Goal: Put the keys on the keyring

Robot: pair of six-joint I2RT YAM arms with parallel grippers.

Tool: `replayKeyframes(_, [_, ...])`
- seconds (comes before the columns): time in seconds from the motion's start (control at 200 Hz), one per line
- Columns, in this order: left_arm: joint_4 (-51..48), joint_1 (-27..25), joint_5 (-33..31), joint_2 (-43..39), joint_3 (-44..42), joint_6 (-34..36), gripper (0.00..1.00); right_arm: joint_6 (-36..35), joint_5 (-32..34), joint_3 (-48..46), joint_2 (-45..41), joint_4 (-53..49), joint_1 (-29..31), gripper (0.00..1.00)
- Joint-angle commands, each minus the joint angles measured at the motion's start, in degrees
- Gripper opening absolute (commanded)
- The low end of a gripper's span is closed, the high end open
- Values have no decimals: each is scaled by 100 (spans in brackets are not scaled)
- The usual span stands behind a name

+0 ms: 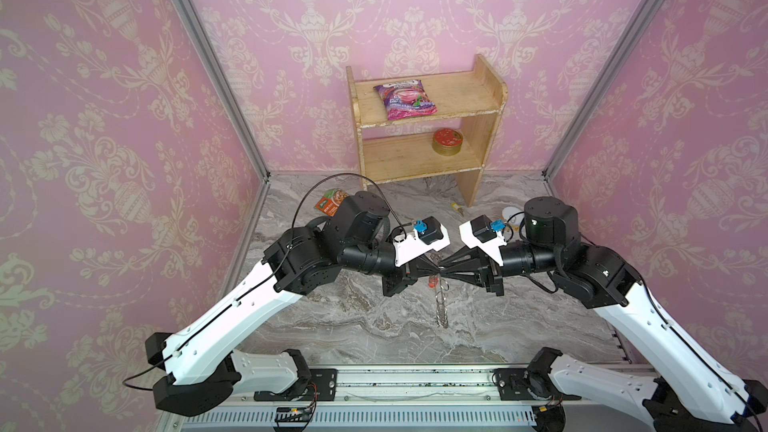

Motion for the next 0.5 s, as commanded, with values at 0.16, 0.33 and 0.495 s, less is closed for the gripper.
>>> replayKeyframes(0.16, [84,-43,-22,-119,205,105,0,30,6,-51,0,-95,39,9])
replayKeyframes(0.33, [75,-43,-41,-126,205,113,0,-20,102,-51,-23,-207,38,8])
replayKeyframes(0.495, [117,-51,-40,-137,207,102,0,-19,106,-42,-11,-239,39,1])
